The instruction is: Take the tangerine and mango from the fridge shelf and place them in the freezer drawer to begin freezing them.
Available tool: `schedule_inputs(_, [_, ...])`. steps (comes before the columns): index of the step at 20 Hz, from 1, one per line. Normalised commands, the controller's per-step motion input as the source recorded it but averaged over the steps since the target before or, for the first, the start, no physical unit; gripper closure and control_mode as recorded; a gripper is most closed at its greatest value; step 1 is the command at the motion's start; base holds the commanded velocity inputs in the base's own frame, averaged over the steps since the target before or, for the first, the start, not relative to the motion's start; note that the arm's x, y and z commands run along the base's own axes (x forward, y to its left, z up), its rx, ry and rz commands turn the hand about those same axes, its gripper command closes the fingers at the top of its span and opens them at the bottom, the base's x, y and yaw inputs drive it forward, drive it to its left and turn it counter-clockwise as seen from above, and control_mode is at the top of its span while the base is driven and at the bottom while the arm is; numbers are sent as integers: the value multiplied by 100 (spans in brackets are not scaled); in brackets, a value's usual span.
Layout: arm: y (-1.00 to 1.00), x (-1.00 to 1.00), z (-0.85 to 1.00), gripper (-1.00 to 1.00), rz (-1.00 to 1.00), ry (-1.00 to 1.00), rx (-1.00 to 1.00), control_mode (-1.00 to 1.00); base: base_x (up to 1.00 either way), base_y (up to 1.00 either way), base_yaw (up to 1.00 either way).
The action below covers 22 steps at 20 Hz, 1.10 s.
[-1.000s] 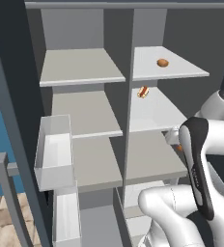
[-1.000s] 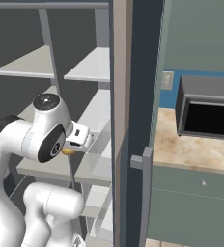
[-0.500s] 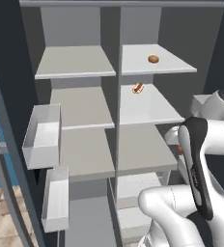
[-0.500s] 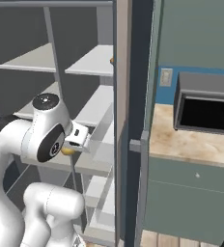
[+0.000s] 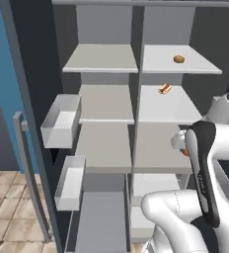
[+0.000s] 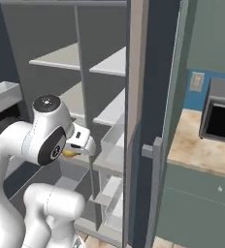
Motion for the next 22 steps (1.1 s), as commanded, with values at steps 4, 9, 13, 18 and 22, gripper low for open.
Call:
schedule_inputs(4, [0, 0, 0, 100, 0, 0, 0, 100, -10, 0, 41])
schedule_inputs(9, [0, 0, 0, 100, 0, 0, 0, 100, -22, -14, 38])
schedule_inputs(13, [0, 0, 0, 100, 0, 0, 0, 100, -40, -28, 33])
schedule_inputs(18, [0, 0, 0, 100, 0, 0, 0, 100, -39, -24, 28])
schedule_inputs(22, [0, 0, 0, 100, 2, 0, -1, -100, -13, -5, 14])
